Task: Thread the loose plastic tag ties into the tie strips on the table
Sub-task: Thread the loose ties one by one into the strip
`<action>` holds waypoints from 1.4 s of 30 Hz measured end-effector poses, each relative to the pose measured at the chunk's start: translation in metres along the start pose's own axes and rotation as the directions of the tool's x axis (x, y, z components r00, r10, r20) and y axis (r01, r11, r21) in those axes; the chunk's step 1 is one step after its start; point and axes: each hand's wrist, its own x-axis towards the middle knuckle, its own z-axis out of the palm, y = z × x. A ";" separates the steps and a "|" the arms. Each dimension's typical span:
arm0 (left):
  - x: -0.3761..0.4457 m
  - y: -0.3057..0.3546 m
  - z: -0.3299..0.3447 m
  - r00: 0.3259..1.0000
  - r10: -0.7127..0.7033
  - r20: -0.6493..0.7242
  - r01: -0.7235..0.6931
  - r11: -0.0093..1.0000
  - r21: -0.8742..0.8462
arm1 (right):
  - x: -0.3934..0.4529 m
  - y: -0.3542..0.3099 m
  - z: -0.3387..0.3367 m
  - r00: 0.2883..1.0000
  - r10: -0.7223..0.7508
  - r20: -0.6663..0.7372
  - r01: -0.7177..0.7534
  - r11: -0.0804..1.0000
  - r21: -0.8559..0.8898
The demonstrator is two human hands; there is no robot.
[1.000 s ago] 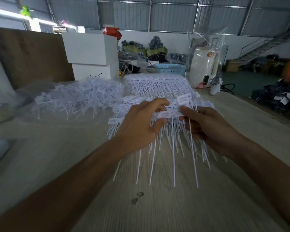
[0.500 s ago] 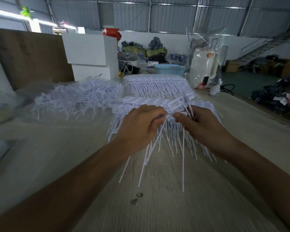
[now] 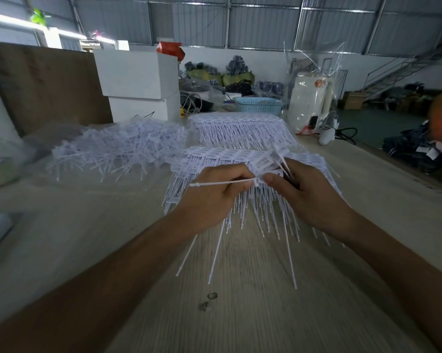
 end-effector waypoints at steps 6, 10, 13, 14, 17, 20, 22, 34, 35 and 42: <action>0.001 0.002 0.000 0.999 -0.048 0.012 0.049 0.998 -0.031 | -0.002 -0.002 -0.001 0.993 -0.104 -0.049 0.098 0.989 -0.112; 0.001 0.005 -0.001 0.999 -0.050 0.001 0.050 0.998 -0.045 | -0.003 0.000 0.000 0.989 -0.124 -0.080 0.110 0.981 -0.160; 0.001 0.005 -0.001 0.999 -0.037 -0.009 0.036 0.994 -0.106 | 0.001 0.000 0.000 0.998 0.021 -0.060 -0.019 0.999 0.039; 0.001 0.005 0.000 0.999 -0.044 -0.005 0.043 0.990 -0.132 | 0.003 -0.001 -0.001 0.996 0.057 -0.066 -0.051 0.995 0.083; -0.001 0.007 0.004 1.000 -0.030 0.007 0.031 0.986 -0.162 | 0.003 -0.003 -0.005 0.986 0.146 -0.087 -0.118 0.957 0.267; 0.000 0.008 0.002 0.998 -0.006 -0.062 -0.004 0.988 -0.154 | 0.001 -0.002 -0.008 0.978 0.206 -0.034 -0.176 0.899 0.401; 0.001 0.006 0.001 0.994 -0.026 -0.102 0.010 0.988 -0.154 | 0.000 -0.001 -0.009 0.973 0.231 0.023 -0.223 0.901 0.374; -0.002 -0.002 0.001 0.985 0.107 -0.134 -0.086 0.984 0.155 | 0.001 0.006 -0.002 0.976 0.175 0.131 -0.191 0.975 0.114; -0.002 -0.002 0.001 0.985 0.110 -0.129 -0.089 0.984 0.157 | 0.001 0.006 -0.002 0.975 0.172 0.139 -0.187 0.977 0.106; -0.001 0.000 -0.004 0.987 0.160 0.011 -0.153 0.914 0.376 | 0.001 0.012 -0.002 0.978 0.117 0.175 -0.125 0.991 0.036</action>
